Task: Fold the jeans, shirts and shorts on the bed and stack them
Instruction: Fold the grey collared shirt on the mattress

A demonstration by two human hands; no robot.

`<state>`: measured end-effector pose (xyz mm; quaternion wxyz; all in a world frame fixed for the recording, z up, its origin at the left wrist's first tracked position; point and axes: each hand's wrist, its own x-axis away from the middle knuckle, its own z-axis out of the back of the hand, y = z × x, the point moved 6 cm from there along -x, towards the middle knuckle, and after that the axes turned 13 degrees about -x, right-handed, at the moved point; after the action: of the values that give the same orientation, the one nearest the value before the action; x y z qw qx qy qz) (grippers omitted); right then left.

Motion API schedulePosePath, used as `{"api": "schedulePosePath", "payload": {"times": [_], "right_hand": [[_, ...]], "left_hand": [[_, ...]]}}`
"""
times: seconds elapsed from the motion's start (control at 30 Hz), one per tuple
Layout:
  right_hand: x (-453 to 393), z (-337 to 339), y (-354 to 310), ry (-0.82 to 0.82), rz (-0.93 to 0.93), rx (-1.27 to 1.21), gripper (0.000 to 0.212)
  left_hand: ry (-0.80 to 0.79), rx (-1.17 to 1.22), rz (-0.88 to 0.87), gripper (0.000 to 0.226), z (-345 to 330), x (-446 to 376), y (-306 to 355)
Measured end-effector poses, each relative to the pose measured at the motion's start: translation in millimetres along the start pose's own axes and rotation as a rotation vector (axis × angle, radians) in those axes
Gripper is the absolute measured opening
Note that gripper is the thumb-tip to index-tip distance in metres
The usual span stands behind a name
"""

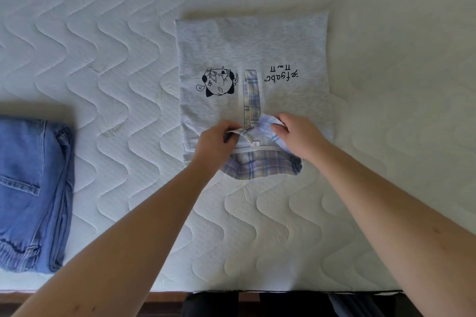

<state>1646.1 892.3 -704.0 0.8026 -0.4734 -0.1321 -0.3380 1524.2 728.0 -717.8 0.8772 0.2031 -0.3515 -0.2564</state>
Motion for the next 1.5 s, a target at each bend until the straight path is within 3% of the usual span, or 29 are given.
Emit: {"api": "schedulePosePath", "payload": {"times": [0.07, 0.2, 0.37, 0.47, 0.6, 0.7, 0.83, 0.97, 1.07, 1.23, 1.3, 1.37, 1.5], "right_hand": [[-9, 5, 4, 0.075, -0.053, -0.024, 0.027], [-18, 15, 12, 0.243, -0.096, 0.021, 0.026], [-11, 20, -4, 0.429, 0.047, 0.168, 0.034], [-8, 9, -25, 0.294, 0.206, 0.061, 0.039], [-16, -21, -36, 0.025, 0.142, -0.038, 0.039], [-24, -29, -38, -0.013, 0.094, -0.087, 0.029], [-31, -29, -36, -0.033, -0.006, -0.232, 0.032], [-33, -25, -32, -0.079, -0.039, -0.195, 0.031], [-32, -21, -32, -0.057, -0.020, -0.050, 0.033], [-32, -21, -35, 0.078, -0.007, 0.047, 0.034], [-32, -19, -35, 0.148, -0.017, 0.076, 0.032], [-30, -18, -36, 0.174, -0.002, 0.043, 0.030], [-14, -6, -31, 0.276, 0.030, -0.107, 0.027]], "left_hand": [[0.008, 0.039, 0.046, 0.012, 5, -6, -1], [0.056, 0.016, 0.133, 0.032, 15, -23, -2], [-0.008, -0.046, 0.123, 0.029, 9, -35, 1], [-0.005, -0.011, 0.121, 0.023, 10, -35, -2], [-0.030, 0.158, 0.138, 0.025, 11, -30, -11], [-0.051, 0.215, 0.142, 0.028, 13, -25, -17], [-0.082, 0.235, 0.101, 0.025, 16, -21, -18], [-0.093, 0.074, 0.049, 0.038, 23, -23, -15], [-0.068, -0.052, 0.039, 0.046, 26, -24, -10], [-0.072, 0.055, 0.125, 0.038, 29, -5, -21], [-0.084, 0.105, 0.106, 0.045, 29, 11, -27], [-0.060, 0.072, 0.067, 0.056, 29, 25, -32], [-0.038, 0.179, 0.164, 0.049, 22, 44, -39]]}}
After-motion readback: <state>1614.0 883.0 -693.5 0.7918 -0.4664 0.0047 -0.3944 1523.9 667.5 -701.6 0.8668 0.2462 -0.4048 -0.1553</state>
